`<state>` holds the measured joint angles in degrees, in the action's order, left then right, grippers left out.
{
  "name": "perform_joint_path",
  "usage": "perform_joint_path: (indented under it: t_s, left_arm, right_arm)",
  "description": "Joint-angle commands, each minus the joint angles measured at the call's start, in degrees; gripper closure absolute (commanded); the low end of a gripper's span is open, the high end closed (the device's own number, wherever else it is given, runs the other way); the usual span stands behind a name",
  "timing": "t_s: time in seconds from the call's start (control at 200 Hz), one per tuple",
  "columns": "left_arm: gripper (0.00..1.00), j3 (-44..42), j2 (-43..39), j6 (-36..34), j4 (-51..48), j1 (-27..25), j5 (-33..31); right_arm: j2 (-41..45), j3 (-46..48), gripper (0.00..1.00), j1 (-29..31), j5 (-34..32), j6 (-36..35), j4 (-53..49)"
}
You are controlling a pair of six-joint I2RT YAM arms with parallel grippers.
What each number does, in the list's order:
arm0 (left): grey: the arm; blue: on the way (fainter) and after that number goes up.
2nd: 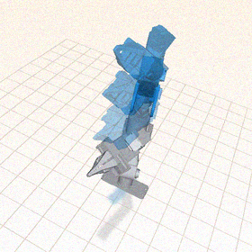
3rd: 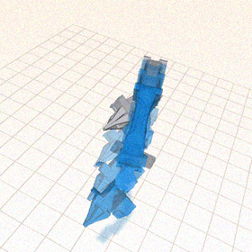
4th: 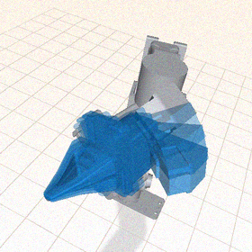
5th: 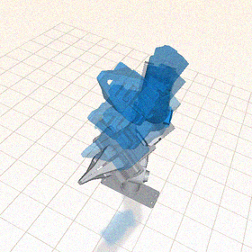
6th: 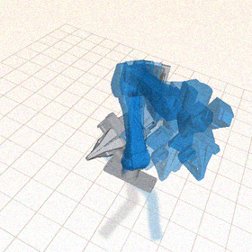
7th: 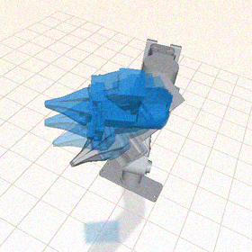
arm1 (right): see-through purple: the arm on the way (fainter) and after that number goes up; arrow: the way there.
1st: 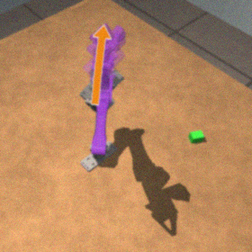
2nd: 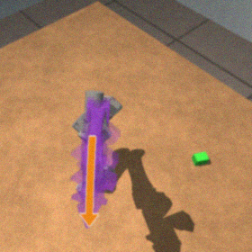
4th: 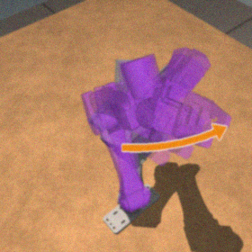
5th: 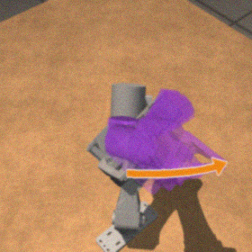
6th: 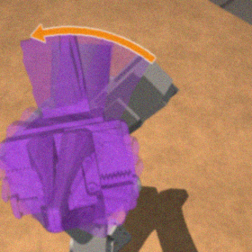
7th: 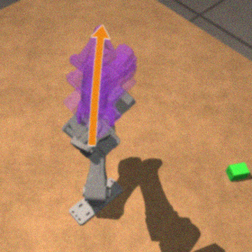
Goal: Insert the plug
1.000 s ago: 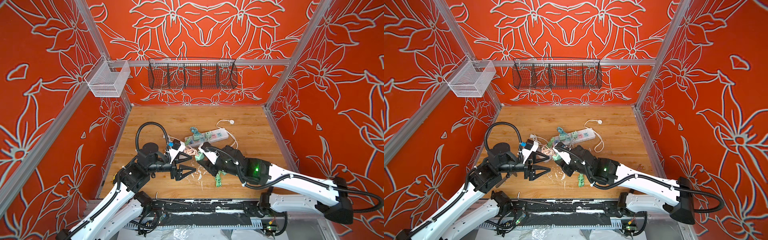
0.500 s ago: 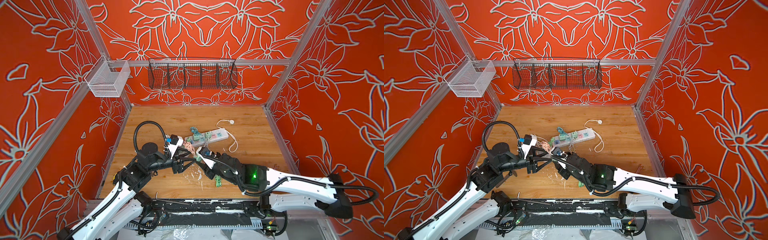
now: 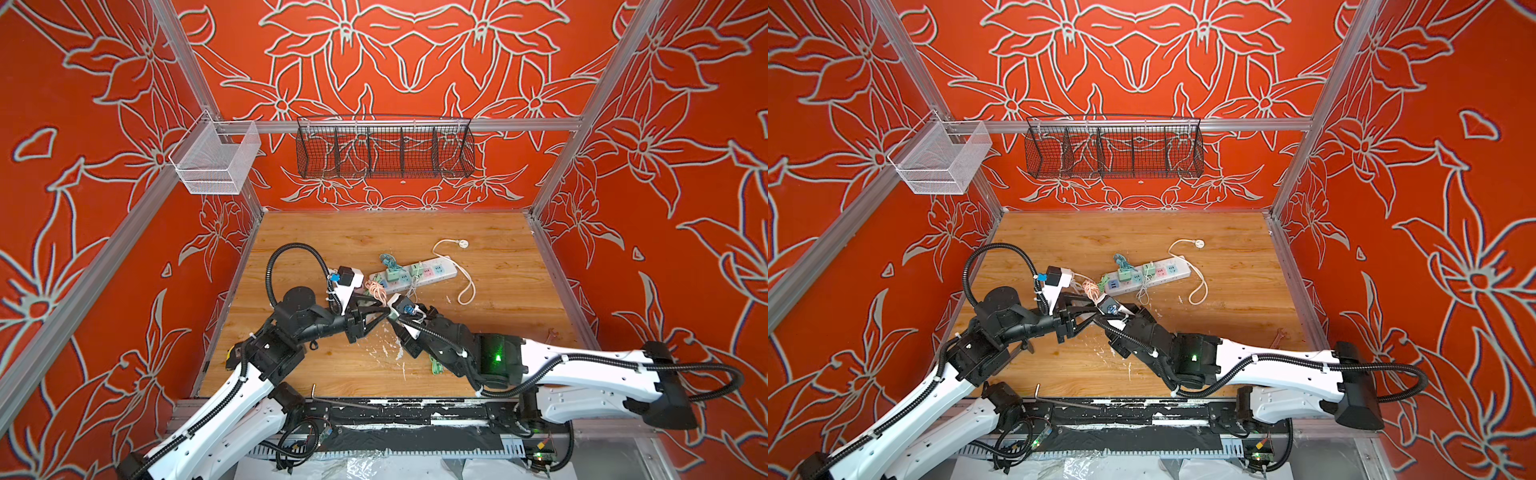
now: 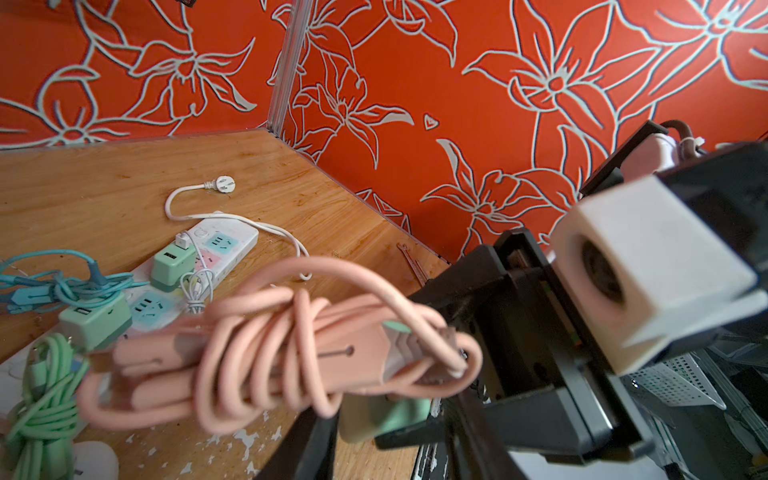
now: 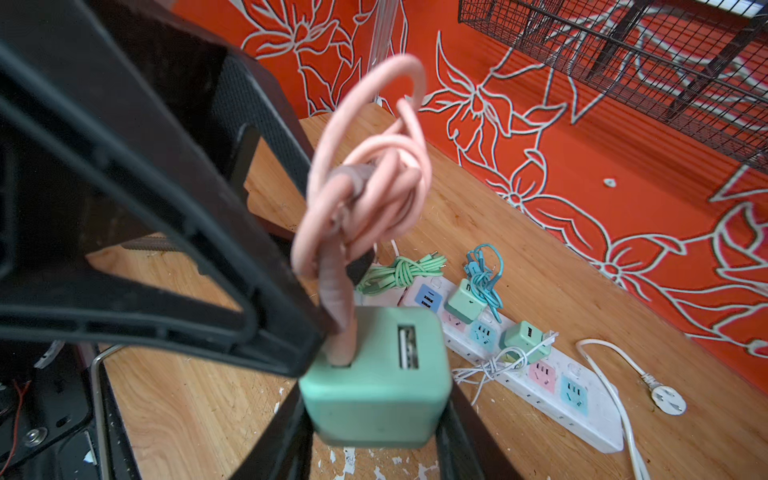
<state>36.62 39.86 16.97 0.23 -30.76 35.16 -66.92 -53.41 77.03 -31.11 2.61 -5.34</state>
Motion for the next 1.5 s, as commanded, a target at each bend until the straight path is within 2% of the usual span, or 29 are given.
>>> perform_joint_path:
  t_s: [0.0, 0.3, 0.505, 0.696, 0.896, 1.011, 1.251, 1.341, 1.496]
  left_arm:
    - [0.61, 0.2, 0.5, 1.1, 4.1, -0.4, 0.1]
    - [0.72, -0.9, 1.1, 3.1, 8.5, -1.1, -0.7]
    - [0.82, -1.2, 1.4, 2.9, 8.7, -1.4, -1.0]
    - [0.93, -1.1, 0.9, 2.1, 8.1, -1.5, -1.2]
    - [0.99, -1.1, 0.9, 1.8, 8.3, -1.5, -1.1]
    - [1.0, -1.1, 0.9, 1.6, 8.3, -1.5, -1.1]
    - [1.0, -1.3, 1.0, 0.1, 8.6, -1.6, -0.1]
    - [1.0, -1.2, 0.8, -0.6, 8.4, -1.7, 0.1]
    - [1.0, -1.2, -0.1, -2.1, 6.5, -1.8, -1.0]
  right_arm:
    - [-0.3, -0.2, 0.73, 0.7, -1.7, 0.5, 1.9]
    - [-1.1, -0.3, 0.73, 1.0, -1.9, 0.4, 2.8]
    - [-1.2, -0.8, 0.72, 1.0, -1.7, 0.6, 2.5]
    - [-1.4, -1.7, 0.67, 1.0, -1.3, 0.5, 1.2]
    - [-1.8, -2.0, 0.67, 1.0, -1.0, 0.7, 1.1]
    - [-2.1, -2.6, 0.62, 1.1, -0.8, 0.7, 0.6]
    - [-4.0, -5.7, 0.45, 0.9, -0.2, 1.3, -2.8]
    - [-5.5, -7.7, 0.42, 0.6, 0.4, 1.9, -5.2]
    - [-8.1, -13.3, 0.39, -1.2, 1.8, 6.1, -15.0]
